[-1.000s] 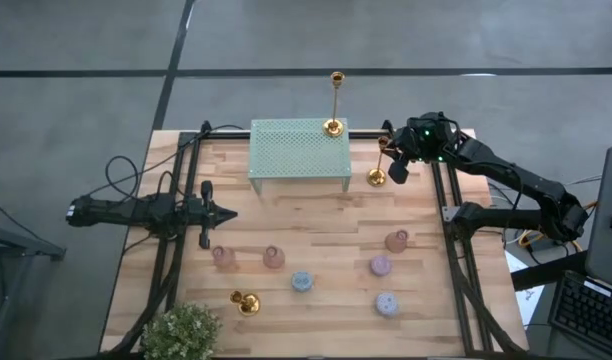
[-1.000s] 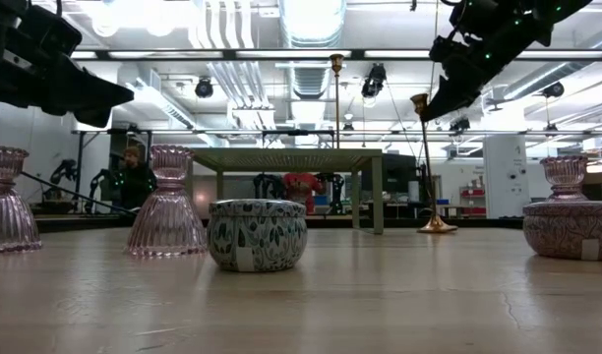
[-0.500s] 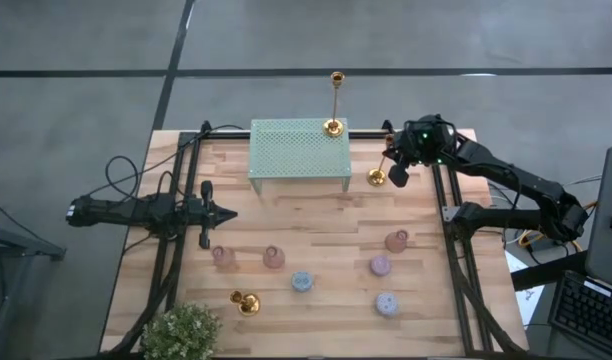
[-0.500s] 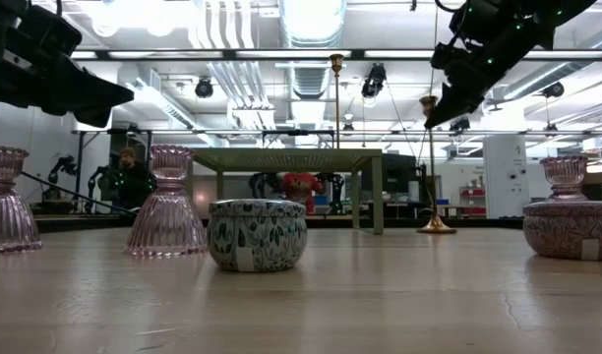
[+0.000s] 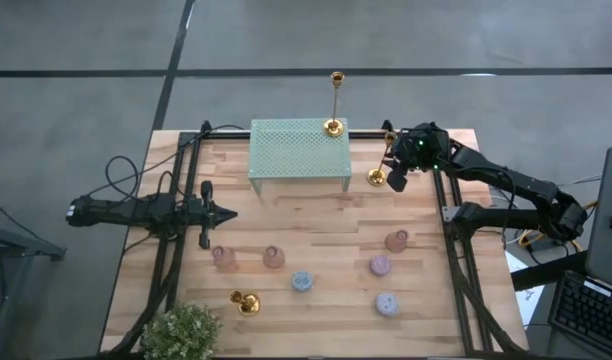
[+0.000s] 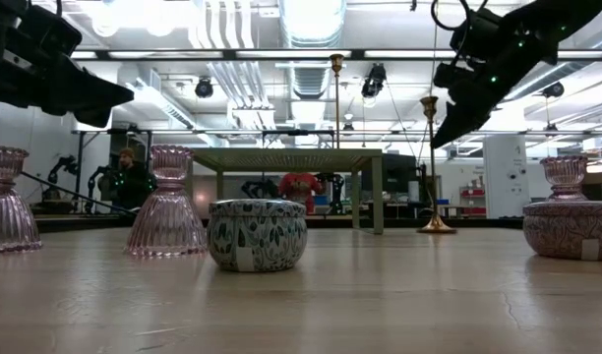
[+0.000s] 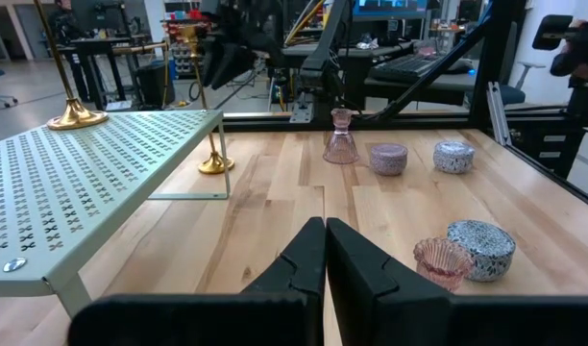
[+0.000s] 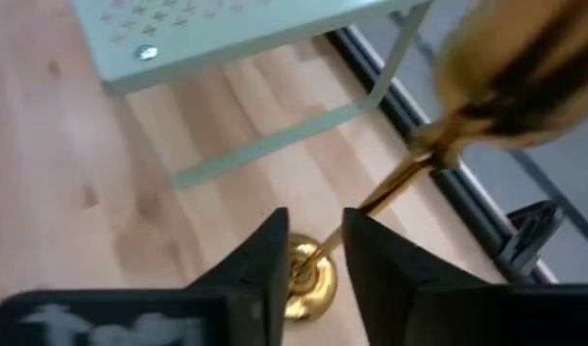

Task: Pick & Place candle stick holders
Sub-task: Put the top gold candle holder on the shelf aligned with the other gold candle holder

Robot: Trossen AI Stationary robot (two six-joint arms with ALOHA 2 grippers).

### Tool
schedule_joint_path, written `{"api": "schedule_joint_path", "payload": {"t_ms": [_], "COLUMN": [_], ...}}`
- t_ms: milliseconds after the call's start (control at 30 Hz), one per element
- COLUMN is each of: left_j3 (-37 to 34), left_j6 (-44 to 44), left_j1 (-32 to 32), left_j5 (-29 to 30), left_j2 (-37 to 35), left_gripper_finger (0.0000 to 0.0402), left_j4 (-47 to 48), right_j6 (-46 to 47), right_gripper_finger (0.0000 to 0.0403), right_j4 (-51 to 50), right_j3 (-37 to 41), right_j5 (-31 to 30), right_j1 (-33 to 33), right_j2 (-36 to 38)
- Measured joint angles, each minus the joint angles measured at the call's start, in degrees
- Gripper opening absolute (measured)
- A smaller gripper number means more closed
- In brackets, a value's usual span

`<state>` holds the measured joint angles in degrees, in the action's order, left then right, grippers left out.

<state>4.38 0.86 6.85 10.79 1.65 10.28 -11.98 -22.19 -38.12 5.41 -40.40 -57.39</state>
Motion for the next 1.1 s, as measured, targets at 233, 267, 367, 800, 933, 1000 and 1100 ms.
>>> {"api": "schedule_joint_path", "payload": {"t_ms": [233,267,367,800,933,1000,1100], "left_j3": [0.0,0.0,0.0,0.0,0.0,0.0,0.0], "left_j6": [0.0,0.0,0.0,0.0,0.0,0.0,0.0], "left_j1": [0.0,0.0,0.0,0.0,0.0,0.0,0.0], "left_j5": [0.0,0.0,0.0,0.0,0.0,0.0,0.0], "left_j2": [0.0,0.0,0.0,0.0,0.0,0.0,0.0], "left_gripper_finger": [0.0016,0.0016,0.0016,0.0016,0.0016,0.0016,0.0016], "left_j4": [0.0,0.0,0.0,0.0,0.0,0.0,0.0], "right_j6": [3.4,3.8,5.0,7.6,7.1,7.1,6.4], "right_gripper_finger": [0.0157,0.016,0.0166,0.0165,0.0172,0.0179,0.019], "right_j4": [7.8,7.8,6.6,1.9,5.5,7.6,11.1], "right_j3": [3.2,3.2,3.7,6.2,6.3,6.3,6.3], "right_j5": [-1.2,-1.5,-2.4,-3.9,-2.9,-2.8,-2.9], "right_j1": [0.0,0.0,0.0,0.0,0.0,0.0,0.0], "right_j2": [0.0,0.0,0.1,0.7,0.7,0.8,0.8]}}
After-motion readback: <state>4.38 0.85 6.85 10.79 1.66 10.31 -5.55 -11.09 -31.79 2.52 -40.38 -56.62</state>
